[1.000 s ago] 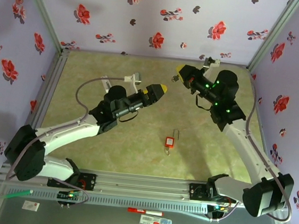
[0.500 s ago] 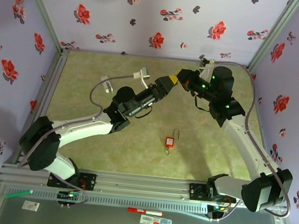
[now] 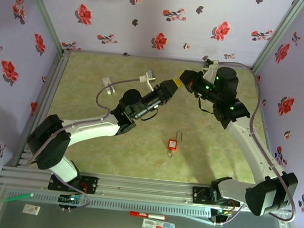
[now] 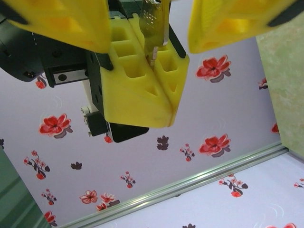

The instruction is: Unlock with the key

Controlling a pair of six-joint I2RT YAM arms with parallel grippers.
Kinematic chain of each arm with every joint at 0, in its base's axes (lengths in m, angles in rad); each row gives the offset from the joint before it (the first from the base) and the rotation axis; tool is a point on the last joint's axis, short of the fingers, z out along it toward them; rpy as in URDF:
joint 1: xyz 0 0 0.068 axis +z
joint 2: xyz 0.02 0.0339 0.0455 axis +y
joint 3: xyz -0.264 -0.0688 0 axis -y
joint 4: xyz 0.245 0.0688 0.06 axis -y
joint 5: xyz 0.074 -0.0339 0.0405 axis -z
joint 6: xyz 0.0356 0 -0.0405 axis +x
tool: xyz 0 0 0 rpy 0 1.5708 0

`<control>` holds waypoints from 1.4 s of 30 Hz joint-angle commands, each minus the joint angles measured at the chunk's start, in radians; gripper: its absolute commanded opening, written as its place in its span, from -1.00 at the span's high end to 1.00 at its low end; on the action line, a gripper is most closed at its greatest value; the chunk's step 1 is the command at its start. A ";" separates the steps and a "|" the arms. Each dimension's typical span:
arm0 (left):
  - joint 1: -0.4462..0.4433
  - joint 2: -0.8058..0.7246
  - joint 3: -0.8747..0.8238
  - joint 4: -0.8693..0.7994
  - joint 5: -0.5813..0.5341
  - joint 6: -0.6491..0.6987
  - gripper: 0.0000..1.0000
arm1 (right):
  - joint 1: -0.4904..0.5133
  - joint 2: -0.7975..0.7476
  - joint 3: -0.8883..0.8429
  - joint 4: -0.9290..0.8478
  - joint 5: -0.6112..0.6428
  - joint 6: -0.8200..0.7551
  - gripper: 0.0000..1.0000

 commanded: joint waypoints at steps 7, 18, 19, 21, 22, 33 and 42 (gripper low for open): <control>-0.003 0.020 0.016 0.058 0.028 -0.017 0.78 | -0.002 -0.009 0.007 0.028 0.000 0.012 1.00; 0.008 0.019 0.007 0.056 0.059 -0.009 1.00 | -0.001 -0.009 -0.016 0.035 0.004 0.012 1.00; 0.009 0.019 0.007 0.055 0.067 -0.005 1.00 | -0.002 -0.010 -0.018 0.035 0.007 0.009 1.00; 0.009 0.018 0.009 0.056 0.084 0.000 1.00 | -0.004 -0.008 -0.016 0.035 0.009 0.007 1.00; 0.010 0.019 0.011 0.055 0.096 0.003 1.00 | -0.003 -0.003 -0.013 0.035 0.005 0.005 1.00; 0.027 -0.054 -0.010 -0.048 0.132 0.089 1.00 | -0.120 0.033 0.086 -0.210 0.007 -0.116 -0.27; 0.078 -0.147 -0.062 -0.147 0.140 0.153 1.00 | -0.366 0.209 0.249 -0.686 0.120 -0.485 -0.65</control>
